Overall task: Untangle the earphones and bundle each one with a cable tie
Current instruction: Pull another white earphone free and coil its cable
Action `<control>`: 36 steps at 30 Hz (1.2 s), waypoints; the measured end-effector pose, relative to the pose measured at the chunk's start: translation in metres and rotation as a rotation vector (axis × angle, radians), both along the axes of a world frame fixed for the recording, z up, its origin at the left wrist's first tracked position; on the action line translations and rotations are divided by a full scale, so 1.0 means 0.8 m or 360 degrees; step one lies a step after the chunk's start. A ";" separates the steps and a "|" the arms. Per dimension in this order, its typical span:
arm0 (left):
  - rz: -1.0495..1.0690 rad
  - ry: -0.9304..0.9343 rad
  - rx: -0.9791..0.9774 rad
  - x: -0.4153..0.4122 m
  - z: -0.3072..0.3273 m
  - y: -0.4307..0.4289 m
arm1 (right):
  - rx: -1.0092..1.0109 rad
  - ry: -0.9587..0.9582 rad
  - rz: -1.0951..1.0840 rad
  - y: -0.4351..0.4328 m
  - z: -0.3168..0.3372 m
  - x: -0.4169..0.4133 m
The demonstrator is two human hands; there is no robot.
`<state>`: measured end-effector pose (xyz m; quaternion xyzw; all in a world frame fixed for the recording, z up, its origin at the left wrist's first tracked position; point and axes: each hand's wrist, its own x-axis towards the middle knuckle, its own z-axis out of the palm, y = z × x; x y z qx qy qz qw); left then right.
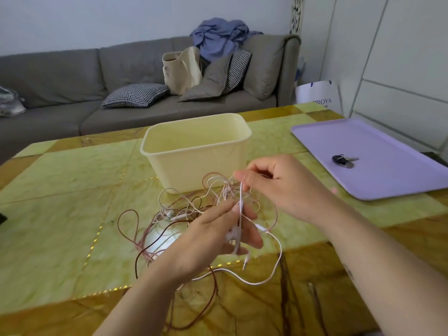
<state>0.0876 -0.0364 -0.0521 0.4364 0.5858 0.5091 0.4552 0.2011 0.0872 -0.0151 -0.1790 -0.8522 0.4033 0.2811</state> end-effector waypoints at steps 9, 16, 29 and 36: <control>-0.0230 -0.0678 0.0147 -0.019 0.017 -0.004 | -0.0616 0.0091 0.0040 -0.001 -0.056 -0.035; -0.0117 0.0354 -0.0100 -0.032 0.031 -0.015 | -0.0449 0.0048 -0.0060 0.006 -0.054 -0.031; -0.0107 -0.1156 0.0195 -0.021 0.048 -0.004 | -0.0445 0.0182 -0.0027 -0.006 -0.058 -0.044; 0.0645 -0.1146 0.0490 -0.050 0.039 0.005 | 0.0061 -0.0376 0.0206 -0.035 -0.042 -0.041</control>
